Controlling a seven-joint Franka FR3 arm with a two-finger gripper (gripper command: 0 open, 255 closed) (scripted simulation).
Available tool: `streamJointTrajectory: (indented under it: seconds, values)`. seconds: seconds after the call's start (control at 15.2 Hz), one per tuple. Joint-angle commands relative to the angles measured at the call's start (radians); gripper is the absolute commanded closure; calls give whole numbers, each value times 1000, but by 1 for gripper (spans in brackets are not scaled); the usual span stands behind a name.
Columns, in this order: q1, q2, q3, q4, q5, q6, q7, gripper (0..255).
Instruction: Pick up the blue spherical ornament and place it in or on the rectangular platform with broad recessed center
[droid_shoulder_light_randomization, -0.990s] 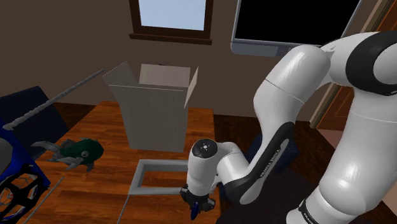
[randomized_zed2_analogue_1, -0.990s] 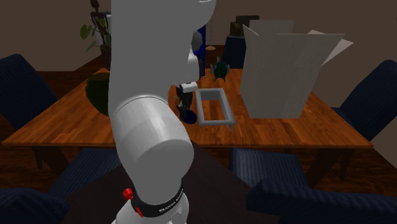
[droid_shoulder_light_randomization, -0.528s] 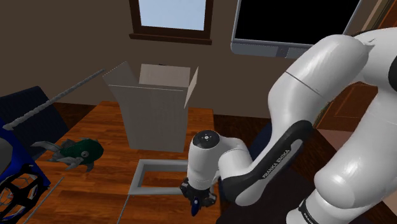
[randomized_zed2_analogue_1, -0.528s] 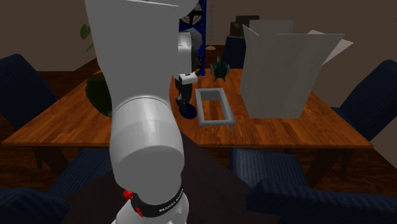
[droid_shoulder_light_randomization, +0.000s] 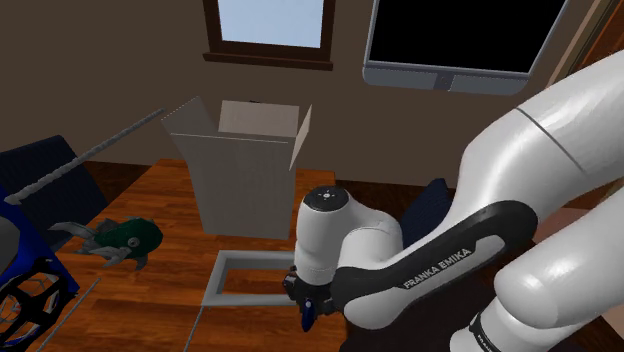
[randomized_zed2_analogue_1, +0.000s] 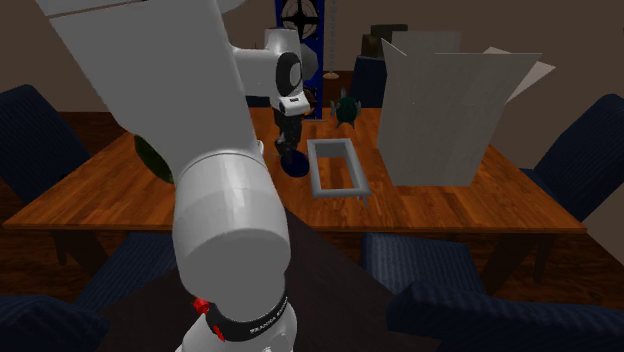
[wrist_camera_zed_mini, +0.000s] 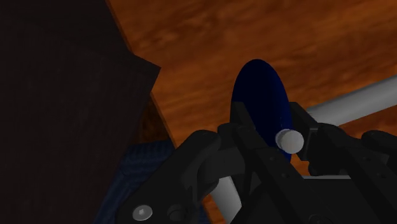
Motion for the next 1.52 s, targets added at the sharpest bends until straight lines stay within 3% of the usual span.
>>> streamJointTrajectory:
  seconds: [0.0,0.59,0.86,1.06,1.19,1.45]
  values:
    - [32,-38,-32,8,52,-35,-39,255]
    - [133,-179,-149,47,160,-191,-124,255]
    - [-28,-17,-81,164,-23,-180,-66,255]
    - [-122,148,-37,265,-229,-193,34,255]
    - [-127,268,-53,341,-377,-221,109,255]
    - [-34,464,-168,529,-566,-309,175,255]
